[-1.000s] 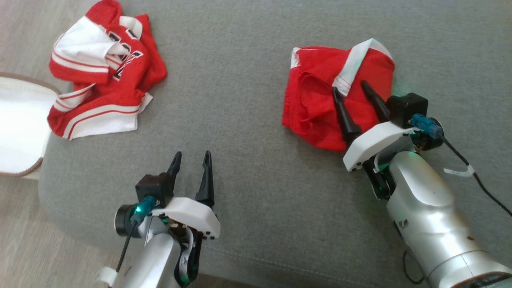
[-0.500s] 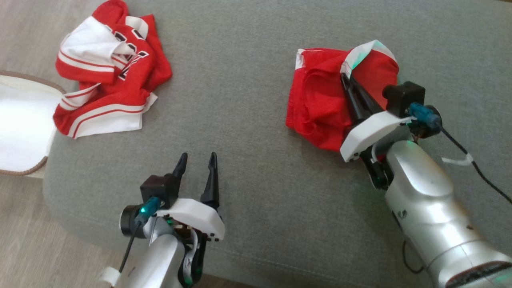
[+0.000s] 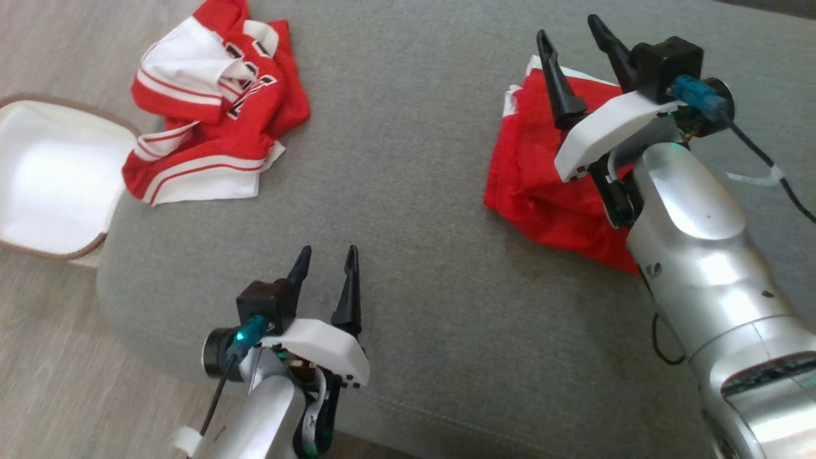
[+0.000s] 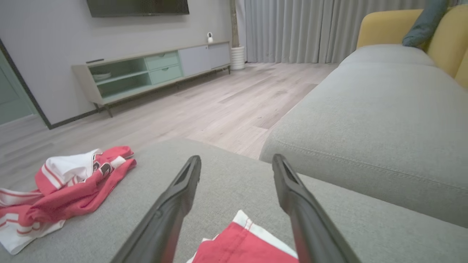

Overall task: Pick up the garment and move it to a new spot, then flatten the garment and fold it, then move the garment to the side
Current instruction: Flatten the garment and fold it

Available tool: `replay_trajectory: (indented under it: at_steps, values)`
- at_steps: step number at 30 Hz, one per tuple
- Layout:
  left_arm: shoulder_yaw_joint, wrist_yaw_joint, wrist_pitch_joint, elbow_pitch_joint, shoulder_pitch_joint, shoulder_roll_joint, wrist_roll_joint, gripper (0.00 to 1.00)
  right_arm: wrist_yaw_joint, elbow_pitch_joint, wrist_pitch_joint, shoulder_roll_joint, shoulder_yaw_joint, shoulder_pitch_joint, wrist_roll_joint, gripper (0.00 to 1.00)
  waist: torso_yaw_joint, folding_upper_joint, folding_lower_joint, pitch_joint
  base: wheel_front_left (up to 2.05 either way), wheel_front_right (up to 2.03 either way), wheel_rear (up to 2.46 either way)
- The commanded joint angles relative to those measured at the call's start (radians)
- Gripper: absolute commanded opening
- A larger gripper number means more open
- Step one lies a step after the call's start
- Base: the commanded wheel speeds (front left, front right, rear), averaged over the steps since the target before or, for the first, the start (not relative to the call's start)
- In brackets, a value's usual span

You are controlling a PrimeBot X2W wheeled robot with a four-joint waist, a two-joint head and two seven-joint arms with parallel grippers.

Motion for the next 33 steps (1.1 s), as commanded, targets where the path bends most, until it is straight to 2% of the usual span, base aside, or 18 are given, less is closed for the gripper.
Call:
replay_trajectory:
  at_steps: [1, 9, 17, 24, 33]
  values:
    - [0.039, 0.009, -0.006, -0.032, -0.040, 0.014, -0.001, 1.00, 0.007, -0.055, -0.012, 0.023, -0.013, 0.018, -0.008, 1.00, -0.022, 0.0000, 0.0000, -0.007, 0.00, 0.00, 0.00]
    - [0.089, 0.005, -0.006, -0.019, -0.038, 0.014, 0.057, 1.00, 0.007, -0.203, -0.012, 0.020, -0.155, 0.218, -0.035, 1.00, -0.128, 0.0000, 0.0000, -0.043, 0.00, 0.00, 0.00]
    - [0.199, 0.006, -0.006, -0.003, -0.015, 0.014, 0.081, 1.00, 0.007, -0.315, -0.012, 0.023, -0.254, 0.417, -0.073, 1.00, -0.246, 0.0000, 0.0000, -0.093, 0.00, 0.00, 0.00]
    - [0.262, -0.020, -0.006, 0.011, 0.019, 0.014, 0.134, 1.00, 0.007, -0.350, -0.012, 0.025, -0.296, 0.531, -0.060, 1.00, -0.317, 0.0000, 0.0000, -0.140, 0.00, 0.00, 0.00]
    - [0.301, -0.031, -0.006, 0.007, 0.084, 0.014, 0.147, 1.00, 0.007, -0.357, -0.012, 0.025, -0.282, 0.613, -0.040, 1.00, -0.357, 0.0000, 0.0000, -0.188, 0.00, 0.00, 0.00]
